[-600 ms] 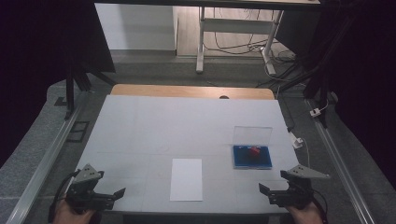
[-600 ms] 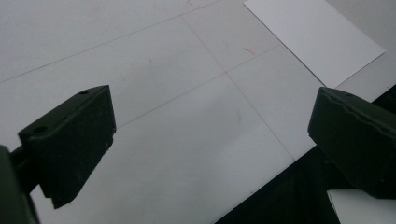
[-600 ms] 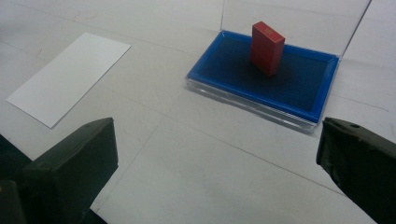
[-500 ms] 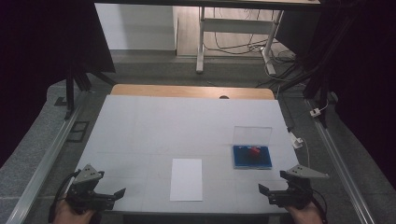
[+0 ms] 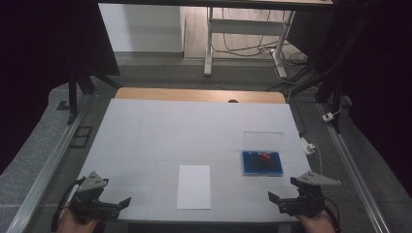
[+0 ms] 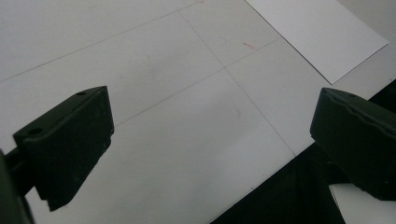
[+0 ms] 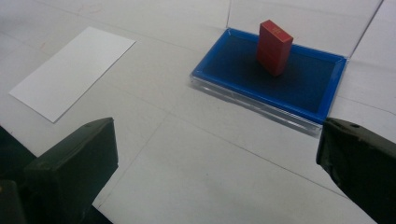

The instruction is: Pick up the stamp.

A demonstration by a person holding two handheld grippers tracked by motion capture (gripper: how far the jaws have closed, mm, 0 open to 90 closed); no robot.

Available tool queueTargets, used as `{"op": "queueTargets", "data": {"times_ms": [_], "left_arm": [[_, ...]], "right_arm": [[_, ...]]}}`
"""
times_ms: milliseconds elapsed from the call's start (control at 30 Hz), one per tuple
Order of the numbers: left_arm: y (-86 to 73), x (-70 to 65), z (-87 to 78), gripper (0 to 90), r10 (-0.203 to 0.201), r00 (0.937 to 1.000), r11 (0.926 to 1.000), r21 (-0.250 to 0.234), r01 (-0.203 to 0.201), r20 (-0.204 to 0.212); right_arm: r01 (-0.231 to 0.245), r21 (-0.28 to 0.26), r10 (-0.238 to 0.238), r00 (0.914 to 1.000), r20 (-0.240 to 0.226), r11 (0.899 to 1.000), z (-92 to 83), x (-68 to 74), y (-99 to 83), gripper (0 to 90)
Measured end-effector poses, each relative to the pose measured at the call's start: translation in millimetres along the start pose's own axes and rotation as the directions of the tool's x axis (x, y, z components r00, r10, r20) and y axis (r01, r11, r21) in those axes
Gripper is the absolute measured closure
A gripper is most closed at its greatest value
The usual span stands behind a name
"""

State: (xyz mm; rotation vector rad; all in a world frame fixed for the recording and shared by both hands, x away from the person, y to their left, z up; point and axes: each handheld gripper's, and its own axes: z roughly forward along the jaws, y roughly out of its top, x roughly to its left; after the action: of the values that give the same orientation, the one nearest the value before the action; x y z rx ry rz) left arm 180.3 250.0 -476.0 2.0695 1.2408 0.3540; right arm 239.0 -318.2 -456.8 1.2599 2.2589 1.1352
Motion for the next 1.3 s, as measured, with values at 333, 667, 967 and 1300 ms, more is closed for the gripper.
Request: {"op": "queueTargets", "data": {"times_ms": [333,667,967,1300], "left_arm": [[0.4,2.8,0.1,0.0,-0.030,0.9995,0.9996,-0.002,0.030,0.009],[-0.2,4.3,-0.5,0.0,-0.039,0.9991,0.9992,-0.006,0.040,0.018],[0.0,3.9,-0.3,0.0,-0.038,0.9991,0.9993,-0.005,0.038,0.018],[0.0,4.6,-0.3,0.0,-0.040,0.9990,0.9992,-0.006,0.040,0.022]], "right_arm": [[0.013,0.011,-0.013,0.9998,-0.014,1.000,1.3,0.1,2.0,0.0],[0.051,0.013,-0.051,0.9982,-0.031,0.999,6.9,1.9,11.9,0.0],[0.050,-0.010,-0.051,0.9973,-0.053,0.999,17.8,-3.1,19.8,0.0],[0.046,0.027,-0.045,0.9973,-0.058,0.999,28.2,-13.9,31.3,0.0]]}}
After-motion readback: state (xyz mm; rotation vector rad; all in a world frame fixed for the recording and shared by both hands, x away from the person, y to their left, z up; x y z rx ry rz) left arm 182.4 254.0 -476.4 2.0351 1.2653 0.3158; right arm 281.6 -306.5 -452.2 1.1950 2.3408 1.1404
